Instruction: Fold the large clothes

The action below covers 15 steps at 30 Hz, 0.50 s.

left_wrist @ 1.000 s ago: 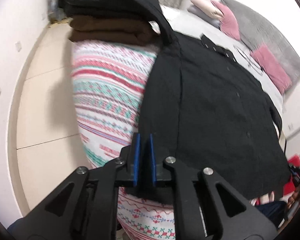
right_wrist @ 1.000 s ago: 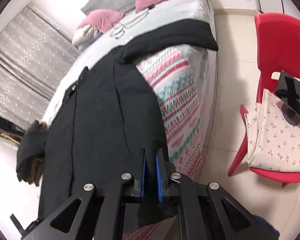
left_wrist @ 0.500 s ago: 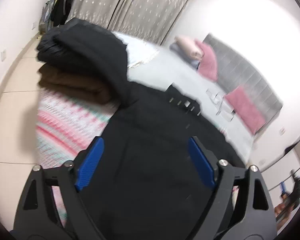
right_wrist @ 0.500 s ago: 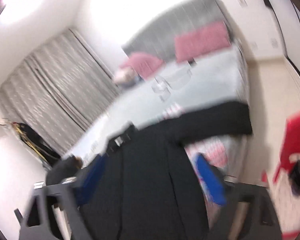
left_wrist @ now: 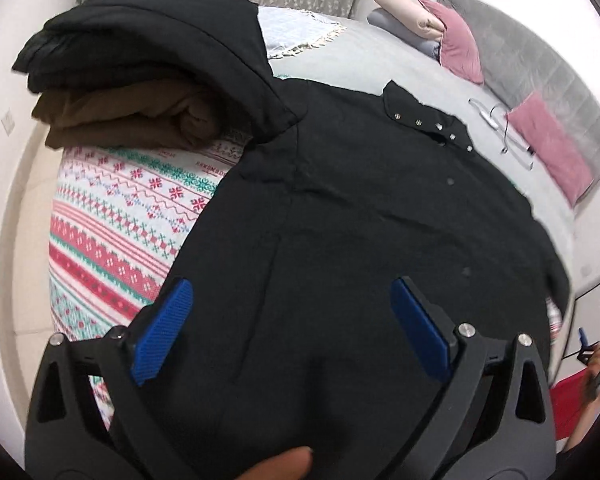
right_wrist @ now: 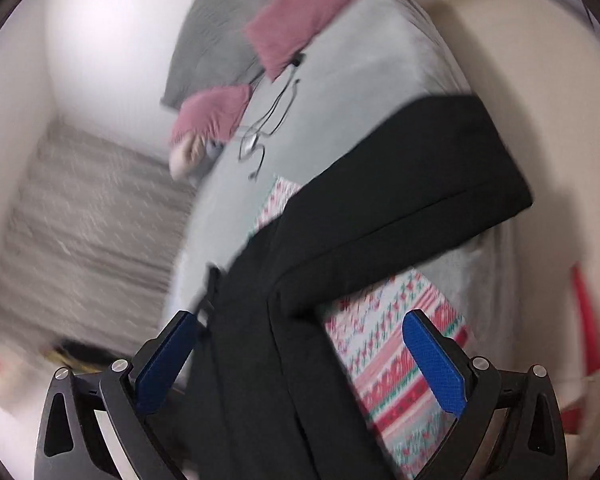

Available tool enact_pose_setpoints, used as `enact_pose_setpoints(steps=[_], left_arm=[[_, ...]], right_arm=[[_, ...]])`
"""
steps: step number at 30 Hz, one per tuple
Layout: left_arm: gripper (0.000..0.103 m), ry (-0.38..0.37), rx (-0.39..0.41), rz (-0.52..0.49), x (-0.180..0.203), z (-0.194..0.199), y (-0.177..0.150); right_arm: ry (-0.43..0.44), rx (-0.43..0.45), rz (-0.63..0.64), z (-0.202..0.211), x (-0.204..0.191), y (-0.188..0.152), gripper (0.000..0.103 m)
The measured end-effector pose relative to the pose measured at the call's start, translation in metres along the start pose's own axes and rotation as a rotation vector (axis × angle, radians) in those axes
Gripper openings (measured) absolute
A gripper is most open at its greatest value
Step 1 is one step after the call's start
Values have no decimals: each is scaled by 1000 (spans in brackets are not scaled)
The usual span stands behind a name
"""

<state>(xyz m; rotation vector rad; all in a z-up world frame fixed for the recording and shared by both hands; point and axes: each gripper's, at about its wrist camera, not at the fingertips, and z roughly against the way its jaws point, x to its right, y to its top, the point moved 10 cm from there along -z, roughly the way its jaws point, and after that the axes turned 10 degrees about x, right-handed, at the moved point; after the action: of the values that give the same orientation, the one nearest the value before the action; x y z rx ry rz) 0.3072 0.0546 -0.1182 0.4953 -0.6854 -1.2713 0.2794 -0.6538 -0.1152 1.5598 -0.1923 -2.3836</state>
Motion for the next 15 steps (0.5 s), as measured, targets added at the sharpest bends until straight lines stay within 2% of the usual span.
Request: enact_pose_setpoints(steps=[2,3,5,7,11,15], left_arm=[[99,-18,-28,2,3,-6,-5],[99,-39,-30,-2,7,-8,-6],[99,-31,-15,-19,9,-9,-6],[99,-11,6,-50,14,-10,-7],[99,1,-16,-52,21,-20,-14],[99,-4,-38,-56,31,-30,-18]], right_arm=[[16,51,-179,-5,45,23,103],[26,72,-241,-8,61,30,103],[25,118,-323,-9,91,41,102],[15,146,-339,-14,110,48,102],[-55,145,-349,-35,138,46,102],[-35,113,-362,-59,137,38,100]])
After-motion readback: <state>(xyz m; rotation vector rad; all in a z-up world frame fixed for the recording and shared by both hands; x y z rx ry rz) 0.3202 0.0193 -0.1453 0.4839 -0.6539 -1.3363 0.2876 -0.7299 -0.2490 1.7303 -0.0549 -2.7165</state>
